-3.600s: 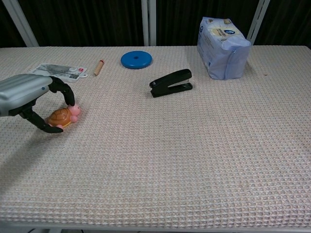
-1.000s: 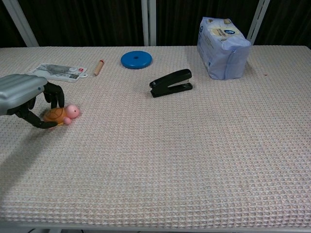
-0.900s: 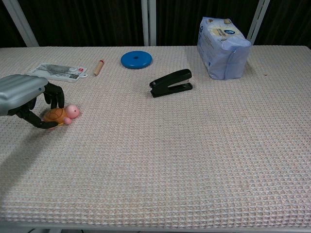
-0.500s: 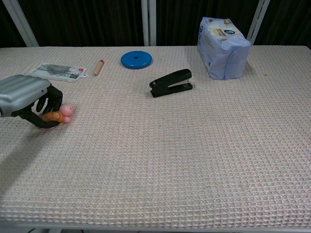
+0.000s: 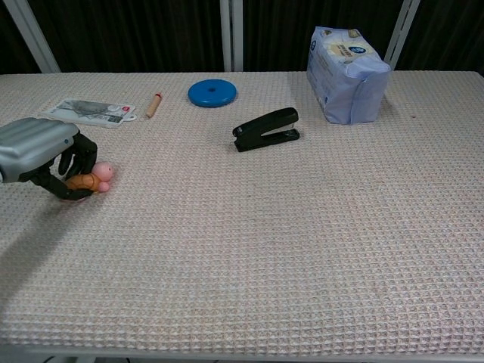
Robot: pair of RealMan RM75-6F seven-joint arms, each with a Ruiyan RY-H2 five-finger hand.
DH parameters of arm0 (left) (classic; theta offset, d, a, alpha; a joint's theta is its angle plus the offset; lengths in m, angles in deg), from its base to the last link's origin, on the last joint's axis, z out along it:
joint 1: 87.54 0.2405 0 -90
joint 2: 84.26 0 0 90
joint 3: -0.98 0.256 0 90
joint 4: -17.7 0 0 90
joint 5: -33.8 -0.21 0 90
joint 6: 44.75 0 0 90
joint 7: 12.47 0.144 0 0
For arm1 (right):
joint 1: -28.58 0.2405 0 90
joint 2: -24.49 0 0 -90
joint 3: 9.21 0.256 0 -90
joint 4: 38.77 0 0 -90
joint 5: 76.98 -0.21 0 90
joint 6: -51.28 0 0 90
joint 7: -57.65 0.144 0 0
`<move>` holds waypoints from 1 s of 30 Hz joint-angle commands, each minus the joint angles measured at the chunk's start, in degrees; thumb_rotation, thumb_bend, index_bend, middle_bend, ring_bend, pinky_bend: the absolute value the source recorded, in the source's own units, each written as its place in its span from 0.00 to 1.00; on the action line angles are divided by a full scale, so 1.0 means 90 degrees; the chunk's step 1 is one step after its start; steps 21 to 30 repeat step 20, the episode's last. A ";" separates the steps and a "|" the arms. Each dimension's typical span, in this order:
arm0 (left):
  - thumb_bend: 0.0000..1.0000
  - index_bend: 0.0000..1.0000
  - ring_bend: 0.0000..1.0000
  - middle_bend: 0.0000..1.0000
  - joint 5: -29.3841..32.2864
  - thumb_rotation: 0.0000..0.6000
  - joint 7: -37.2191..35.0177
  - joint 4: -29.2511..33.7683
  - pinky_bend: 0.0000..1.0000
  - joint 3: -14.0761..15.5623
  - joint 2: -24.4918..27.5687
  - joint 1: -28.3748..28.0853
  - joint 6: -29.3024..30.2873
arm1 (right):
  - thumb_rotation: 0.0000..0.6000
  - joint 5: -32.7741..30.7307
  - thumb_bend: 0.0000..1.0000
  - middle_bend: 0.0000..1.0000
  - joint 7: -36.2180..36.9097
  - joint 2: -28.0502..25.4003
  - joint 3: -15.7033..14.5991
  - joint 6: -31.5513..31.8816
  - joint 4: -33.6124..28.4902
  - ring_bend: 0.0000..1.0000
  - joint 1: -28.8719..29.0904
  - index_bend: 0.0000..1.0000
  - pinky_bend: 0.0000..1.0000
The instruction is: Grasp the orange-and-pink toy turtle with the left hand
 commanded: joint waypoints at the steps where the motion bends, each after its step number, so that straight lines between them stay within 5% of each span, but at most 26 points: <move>1: 0.14 0.27 0.17 0.28 -0.0306 1.00 -0.0177 0.0412 0.46 0.0064 0.0338 0.0036 0.0186 | 1.00 0.0013 0.16 0.01 -0.0001 -0.0004 0.0000 0.0012 -0.0012 0.00 -0.0001 0.00 0.00; 3: 0.13 0.16 0.01 0.05 -0.0580 1.00 -0.0123 0.0559 0.25 0.0052 0.0486 0.0106 0.0594 | 1.00 0.0041 0.16 0.01 -0.0005 -0.0007 -0.0002 0.0038 -0.0039 0.00 -0.0004 0.00 0.00; 5: 0.13 0.09 0.00 0.00 -0.0622 1.00 -0.0006 0.0874 0.14 0.0059 0.0728 0.0209 0.0794 | 1.00 0.0090 0.16 0.01 0.0010 -0.0002 -0.0002 0.0093 -0.0065 0.00 -0.0012 0.00 0.00; 11: 0.13 0.06 0.00 0.00 -0.0671 1.00 0.0377 0.2095 0.10 0.0143 0.1784 0.0597 0.1305 | 1.00 0.0188 0.16 0.01 0.0058 0.0038 -0.0022 0.0161 -0.0116 0.00 -0.0018 0.00 0.00; 17: 0.13 0.06 0.00 0.00 -0.0989 1.00 0.0081 0.2465 0.08 0.0384 0.2618 0.1168 0.2028 | 1.00 0.0261 0.16 0.00 -0.0108 0.0089 -0.0041 0.0143 -0.0196 0.00 0.0019 0.00 0.00; 30: 0.13 0.06 0.00 0.00 -0.1106 1.00 -0.0066 0.2426 0.08 0.0506 0.2803 0.1356 0.2188 | 1.00 0.0296 0.16 0.00 -0.0199 0.0088 -0.0057 0.0142 -0.0242 0.00 0.0026 0.00 0.00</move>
